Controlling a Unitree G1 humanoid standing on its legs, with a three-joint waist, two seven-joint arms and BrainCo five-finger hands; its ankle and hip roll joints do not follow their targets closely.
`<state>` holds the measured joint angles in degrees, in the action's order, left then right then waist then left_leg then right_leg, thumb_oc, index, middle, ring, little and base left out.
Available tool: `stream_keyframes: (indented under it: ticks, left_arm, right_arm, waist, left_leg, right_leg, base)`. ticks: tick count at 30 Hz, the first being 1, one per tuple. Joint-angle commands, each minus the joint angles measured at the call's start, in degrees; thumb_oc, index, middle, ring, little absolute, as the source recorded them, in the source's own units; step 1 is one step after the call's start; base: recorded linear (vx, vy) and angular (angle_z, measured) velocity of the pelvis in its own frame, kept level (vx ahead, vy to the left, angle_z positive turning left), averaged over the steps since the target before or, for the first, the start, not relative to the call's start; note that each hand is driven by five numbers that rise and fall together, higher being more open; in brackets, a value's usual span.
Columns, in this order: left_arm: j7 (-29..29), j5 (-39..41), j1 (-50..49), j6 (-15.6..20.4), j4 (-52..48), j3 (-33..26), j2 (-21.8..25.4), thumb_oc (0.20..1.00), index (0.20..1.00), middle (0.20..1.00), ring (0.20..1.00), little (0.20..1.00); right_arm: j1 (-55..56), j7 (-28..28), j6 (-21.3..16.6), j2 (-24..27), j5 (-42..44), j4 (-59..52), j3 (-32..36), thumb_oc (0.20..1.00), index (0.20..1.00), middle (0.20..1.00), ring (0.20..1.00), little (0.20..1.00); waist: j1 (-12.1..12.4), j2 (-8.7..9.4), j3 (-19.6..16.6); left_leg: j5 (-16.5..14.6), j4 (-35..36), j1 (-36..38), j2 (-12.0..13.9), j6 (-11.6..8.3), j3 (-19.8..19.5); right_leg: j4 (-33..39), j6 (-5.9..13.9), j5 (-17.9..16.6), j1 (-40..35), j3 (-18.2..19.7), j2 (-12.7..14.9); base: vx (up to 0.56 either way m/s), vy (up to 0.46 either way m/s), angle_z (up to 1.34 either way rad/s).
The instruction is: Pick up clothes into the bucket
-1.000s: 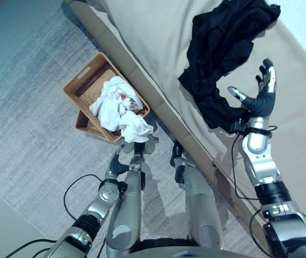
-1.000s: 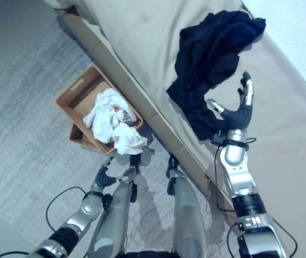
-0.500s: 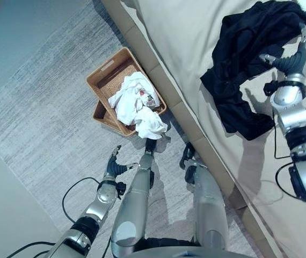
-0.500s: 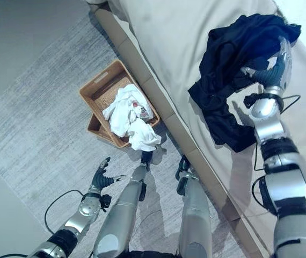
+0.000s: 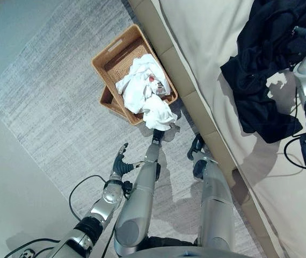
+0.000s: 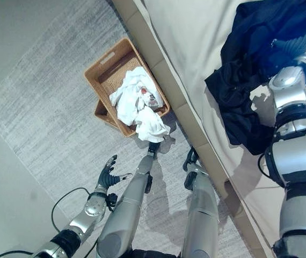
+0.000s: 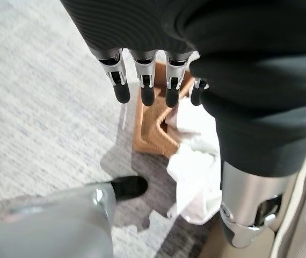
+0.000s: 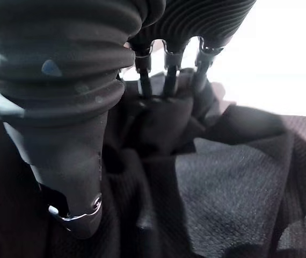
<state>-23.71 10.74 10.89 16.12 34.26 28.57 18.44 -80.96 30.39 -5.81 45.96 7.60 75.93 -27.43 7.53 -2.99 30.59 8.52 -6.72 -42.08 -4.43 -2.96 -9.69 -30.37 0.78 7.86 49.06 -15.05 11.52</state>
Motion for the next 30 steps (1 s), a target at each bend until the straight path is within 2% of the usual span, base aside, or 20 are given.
stream_keyframes:
  ticks: [1, 8, 20, 21, 22, 30]
  left_arm:
    - [-0.28, 2.66, -1.27, 1.37, -2.59, 1.43, -0.24, 1.000, 1.000, 1.000, 1.000, 1.000]
    - [-0.21, 4.37, -0.85, 1.27, -3.91, 1.62, -0.16, 1.000, 1.000, 1.000, 1.000, 1.000]
    - [1.23, 7.71, -0.85, 1.11, -5.29, -0.93, 0.13, 1.000, 1.000, 1.000, 1.000, 1.000]
    - [1.24, 7.72, -0.85, 1.09, -5.32, -0.94, 0.13, 1.000, 1.000, 1.000, 1.000, 1.000]
    - [1.53, 8.20, -0.83, 1.19, -5.73, -1.25, 0.15, 1.000, 1.000, 1.000, 1.000, 1.000]
    - [2.03, 8.24, 0.09, 1.16, -5.26, -0.94, -0.43, 1.000, 1.000, 1.000, 1.000, 1.000]
  right_arm:
    - [-4.55, -2.15, 0.30, 6.58, 2.39, 0.29, -7.84, 1.000, 1.000, 1.000, 1.000, 1.000]
    - [-7.87, -6.42, 1.28, 6.53, 1.89, 2.58, -12.71, 1.000, 1.000, 1.000, 1.000, 1.000]
    - [-8.51, -13.05, 1.82, 6.94, 2.31, 3.50, -15.99, 1.000, 1.000, 1.000, 1.000, 1.000]
    - [-8.53, -13.07, 1.82, 6.95, 2.32, 3.50, -16.01, 0.780, 0.780, 0.780, 0.780, 0.780]
    - [-8.57, -13.58, 1.55, 6.83, 2.99, 2.87, -16.37, 0.200, 0.200, 0.200, 0.200, 0.200]
    - [-7.41, -12.85, -0.19, 6.32, 4.22, -1.37, -16.76, 0.200, 0.200, 0.200, 0.200, 0.200]
  waist:
    - [-0.49, -1.80, -0.79]
    - [-0.29, -1.37, -0.79]
    - [0.56, -1.65, -0.79]
    - [0.55, -1.66, -0.79]
    - [0.57, -1.63, -0.79]
    - [0.02, -0.61, -0.79]
  left_leg:
    - [-2.95, -0.79, 0.66, 0.93, 0.28, -3.24]
    - [-2.99, -2.53, -4.55, 0.32, 0.24, -3.22]
    - [-1.83, -2.41, -8.76, 0.25, -0.31, -3.90]
    - [-1.82, -2.41, -8.76, 0.24, -0.31, -3.91]
    - [-1.65, -2.35, -9.07, 0.23, -0.41, -4.00]
    - [-1.77, -2.51, -9.13, 0.51, -0.60, -4.15]
  right_leg:
    - [0.95, 5.14, -0.09, -1.64, 0.94, 2.04]
    - [-0.57, 4.85, -0.01, 3.18, 1.33, 2.00]
    - [-1.95, 4.19, 0.74, 7.29, 0.71, 2.19]
    - [-1.96, 4.18, 0.75, 7.30, 0.70, 2.20]
    - [-1.98, 4.08, 0.83, 7.66, 0.68, 2.08]
    - [-1.63, 4.11, 0.61, 7.88, 0.70, 1.87]
  base:
    - [0.02, -0.035, 0.03]
    - [0.00, -0.002, 0.02]
    - [0.00, -0.016, 0.03]
    - [0.00, -0.031, 0.02]
    - [0.00, 0.000, 0.00]
    - [0.00, 0.000, 0.00]
